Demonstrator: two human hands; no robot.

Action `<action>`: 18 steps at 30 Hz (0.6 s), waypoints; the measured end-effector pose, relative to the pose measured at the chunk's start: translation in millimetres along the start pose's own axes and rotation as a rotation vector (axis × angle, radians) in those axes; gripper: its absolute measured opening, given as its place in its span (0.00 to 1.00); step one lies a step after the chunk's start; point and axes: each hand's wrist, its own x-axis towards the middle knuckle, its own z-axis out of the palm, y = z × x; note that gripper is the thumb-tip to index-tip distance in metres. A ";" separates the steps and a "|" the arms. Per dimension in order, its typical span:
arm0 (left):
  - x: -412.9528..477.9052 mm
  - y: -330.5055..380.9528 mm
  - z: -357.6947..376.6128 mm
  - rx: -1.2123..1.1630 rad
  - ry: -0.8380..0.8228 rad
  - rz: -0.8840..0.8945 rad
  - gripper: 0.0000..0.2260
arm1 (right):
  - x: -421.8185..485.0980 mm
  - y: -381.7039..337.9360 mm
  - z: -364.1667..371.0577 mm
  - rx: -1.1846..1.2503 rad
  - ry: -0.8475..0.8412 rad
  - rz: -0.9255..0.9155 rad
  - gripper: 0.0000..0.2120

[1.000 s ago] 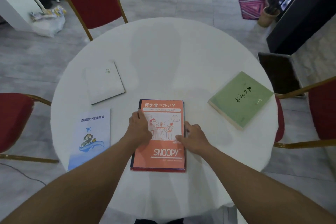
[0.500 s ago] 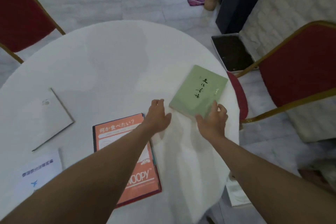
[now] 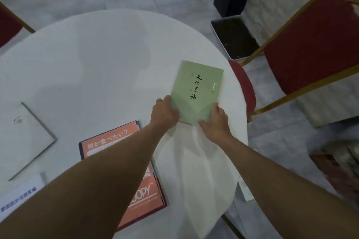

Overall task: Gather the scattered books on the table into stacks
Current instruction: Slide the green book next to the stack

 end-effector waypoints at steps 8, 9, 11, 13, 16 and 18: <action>-43.3 -17.3 7.1 0.000 -0.034 -0.127 0.21 | -32.7 5.8 -7.5 -0.120 -0.160 -0.136 0.43; -49.3 -19.5 9.1 0.007 -0.043 -0.126 0.22 | -36.5 7.8 -8.2 -0.126 -0.166 -0.146 0.42; -62.8 -24.9 13.6 0.031 -0.053 -0.113 0.22 | -45.4 12.0 -10.0 -0.132 -0.180 -0.157 0.39; -75.2 -28.6 19.8 0.048 -0.055 -0.099 0.22 | -54.6 16.8 -10.4 -0.137 -0.209 -0.156 0.39; -88.4 -28.3 27.5 0.061 -0.048 -0.096 0.22 | -64.3 22.4 -10.2 -0.142 -0.225 -0.148 0.38; -96.5 -28.5 30.2 0.058 -0.054 -0.098 0.22 | -70.1 24.1 -10.7 -0.164 -0.238 -0.141 0.39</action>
